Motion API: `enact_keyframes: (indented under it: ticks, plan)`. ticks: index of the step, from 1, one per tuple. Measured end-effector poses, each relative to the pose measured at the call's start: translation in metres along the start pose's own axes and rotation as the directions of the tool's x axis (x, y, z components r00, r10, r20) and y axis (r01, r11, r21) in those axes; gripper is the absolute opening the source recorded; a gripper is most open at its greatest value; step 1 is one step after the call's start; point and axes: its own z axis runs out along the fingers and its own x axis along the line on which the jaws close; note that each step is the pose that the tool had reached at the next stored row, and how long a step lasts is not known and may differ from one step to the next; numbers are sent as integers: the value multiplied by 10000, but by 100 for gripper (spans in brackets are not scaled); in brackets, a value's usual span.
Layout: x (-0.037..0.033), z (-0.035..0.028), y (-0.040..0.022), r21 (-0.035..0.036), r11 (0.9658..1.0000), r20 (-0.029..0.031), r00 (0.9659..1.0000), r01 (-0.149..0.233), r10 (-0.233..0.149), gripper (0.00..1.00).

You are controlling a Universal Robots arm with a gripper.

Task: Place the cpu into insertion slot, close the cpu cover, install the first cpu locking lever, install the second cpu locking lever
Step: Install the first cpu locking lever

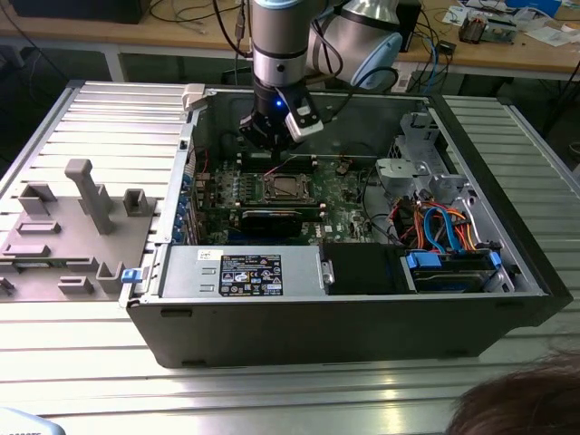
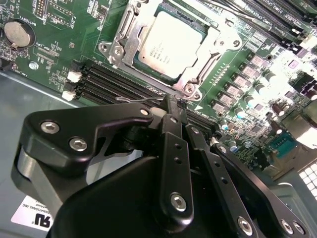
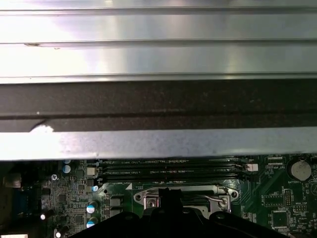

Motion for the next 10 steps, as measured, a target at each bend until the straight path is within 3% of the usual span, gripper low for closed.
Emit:
enact_keyframes:
  ticks: [10]
  plan:
    - [-1, 29, -1, -1, 10000, 0, 10000, 2, -2, 11]
